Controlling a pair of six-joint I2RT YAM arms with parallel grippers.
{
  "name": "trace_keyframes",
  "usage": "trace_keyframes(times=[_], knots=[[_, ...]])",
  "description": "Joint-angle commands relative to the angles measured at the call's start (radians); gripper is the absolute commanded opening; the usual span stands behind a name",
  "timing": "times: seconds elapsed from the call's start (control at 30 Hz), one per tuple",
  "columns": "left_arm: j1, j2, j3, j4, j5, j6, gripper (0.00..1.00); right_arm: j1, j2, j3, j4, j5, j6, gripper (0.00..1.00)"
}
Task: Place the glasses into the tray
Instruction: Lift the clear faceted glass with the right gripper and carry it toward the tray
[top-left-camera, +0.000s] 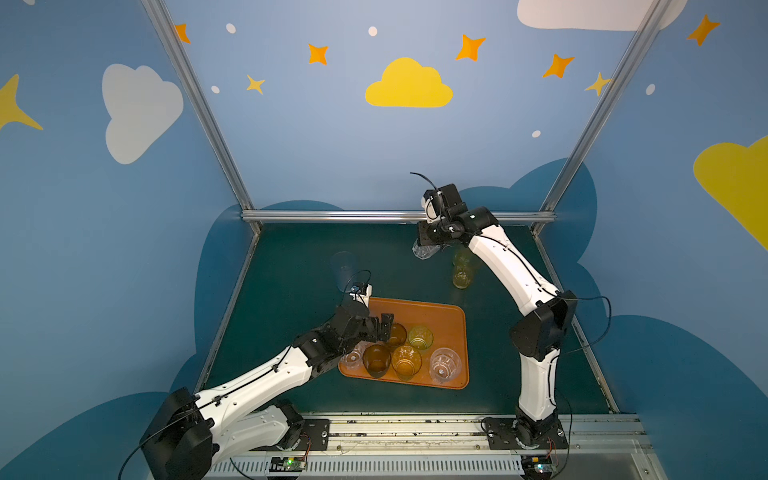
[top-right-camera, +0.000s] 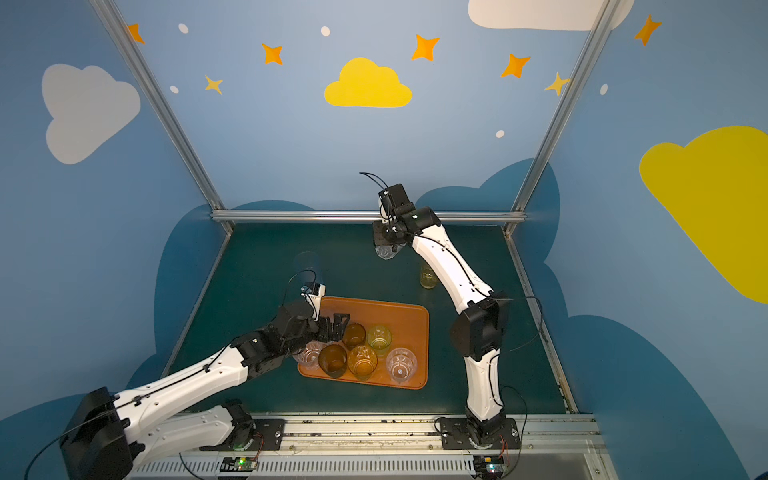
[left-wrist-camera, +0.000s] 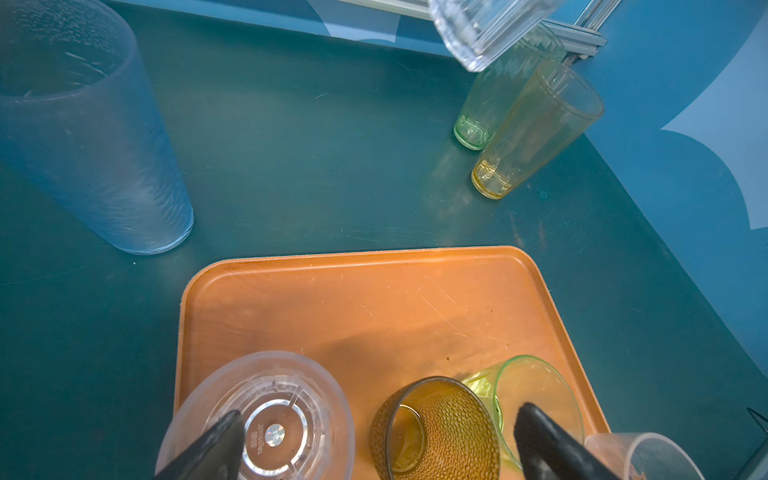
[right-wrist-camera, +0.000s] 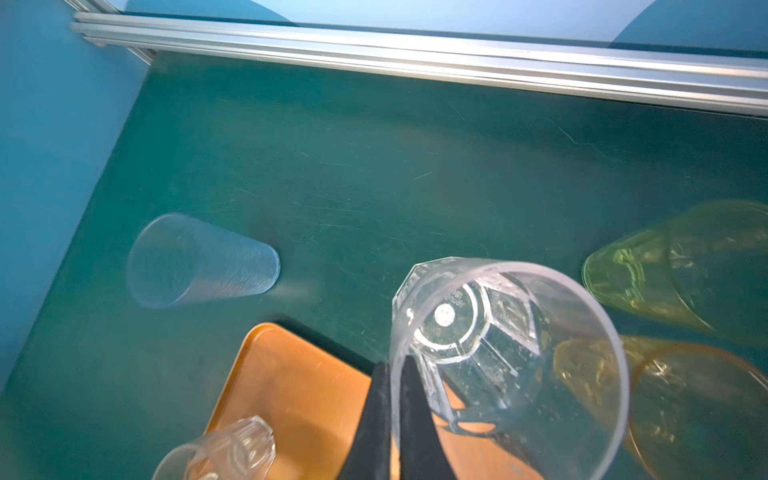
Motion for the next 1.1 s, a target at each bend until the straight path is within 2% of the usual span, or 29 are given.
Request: trace_keyframes(times=[0.0, 0.57, 0.73, 1.07], knots=[[0.004, -0.022, -0.010, 0.020, -0.011, 0.007, 1.00, 0.010, -0.069, -0.046, -0.015, 0.027, 0.008, 0.00], [0.003, -0.022, -0.026, 0.008, -0.031, 0.006, 1.00, 0.038, -0.350, -0.394, -0.045, 0.087, 0.055, 0.00], [0.004, -0.043, -0.029, 0.016, -0.025, 0.015, 1.00, 0.050, -0.443, -0.521, -0.075, 0.111, 0.103, 0.00], [0.004, -0.067, -0.036, 0.048, 0.068, 0.031, 1.00, 0.081, -0.617, -0.798, -0.034, 0.067, 0.267, 0.00]])
